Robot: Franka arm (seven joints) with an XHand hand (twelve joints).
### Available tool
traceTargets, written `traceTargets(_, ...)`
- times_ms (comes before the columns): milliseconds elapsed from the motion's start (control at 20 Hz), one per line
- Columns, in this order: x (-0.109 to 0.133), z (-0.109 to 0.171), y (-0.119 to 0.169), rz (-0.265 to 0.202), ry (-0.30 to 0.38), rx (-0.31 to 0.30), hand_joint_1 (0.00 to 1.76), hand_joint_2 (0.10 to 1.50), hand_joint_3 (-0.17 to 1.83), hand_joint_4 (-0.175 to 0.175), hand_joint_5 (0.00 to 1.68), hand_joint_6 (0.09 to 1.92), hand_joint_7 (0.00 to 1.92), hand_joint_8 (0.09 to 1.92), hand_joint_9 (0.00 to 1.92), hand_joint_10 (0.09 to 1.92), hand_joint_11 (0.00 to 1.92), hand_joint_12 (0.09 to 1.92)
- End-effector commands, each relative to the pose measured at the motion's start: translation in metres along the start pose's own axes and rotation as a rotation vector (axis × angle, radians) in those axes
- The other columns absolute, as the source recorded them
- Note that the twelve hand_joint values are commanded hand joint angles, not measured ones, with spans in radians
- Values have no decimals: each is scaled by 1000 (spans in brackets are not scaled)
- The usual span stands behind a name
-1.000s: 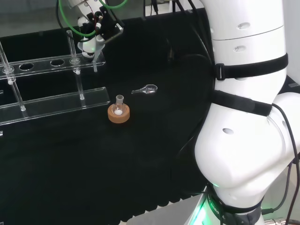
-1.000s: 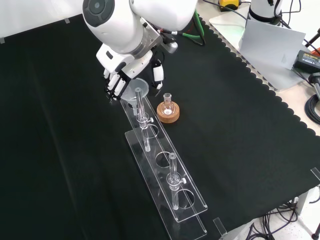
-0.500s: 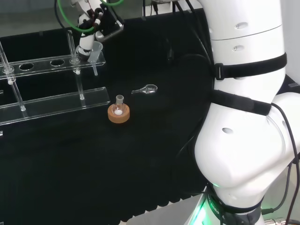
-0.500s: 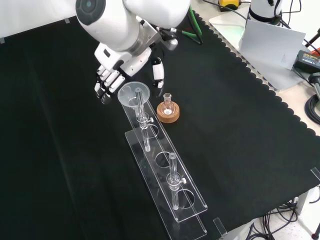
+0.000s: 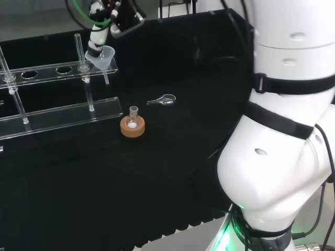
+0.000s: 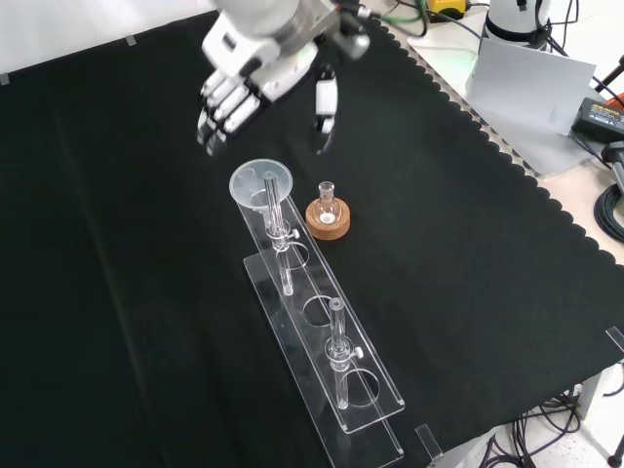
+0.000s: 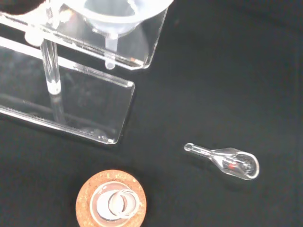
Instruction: Put the funnel back on the funnel stand.
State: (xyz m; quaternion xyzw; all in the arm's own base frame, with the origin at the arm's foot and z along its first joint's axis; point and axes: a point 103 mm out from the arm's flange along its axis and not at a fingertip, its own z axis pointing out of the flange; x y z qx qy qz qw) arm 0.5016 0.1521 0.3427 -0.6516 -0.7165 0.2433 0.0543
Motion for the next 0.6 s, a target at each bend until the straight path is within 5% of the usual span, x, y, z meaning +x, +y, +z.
traceTargets(50, -23, -11, -84, 107, 52, -101, 603, 713, 229, -12, 0, 87, 0, 87, 0, 631, 0, 1461)
traceTargets(600, -42, 8, -139, 198, 92, -133, 614, 743, 235, -14, 0, 87, 38, 87, 27, 751, 35, 1476)
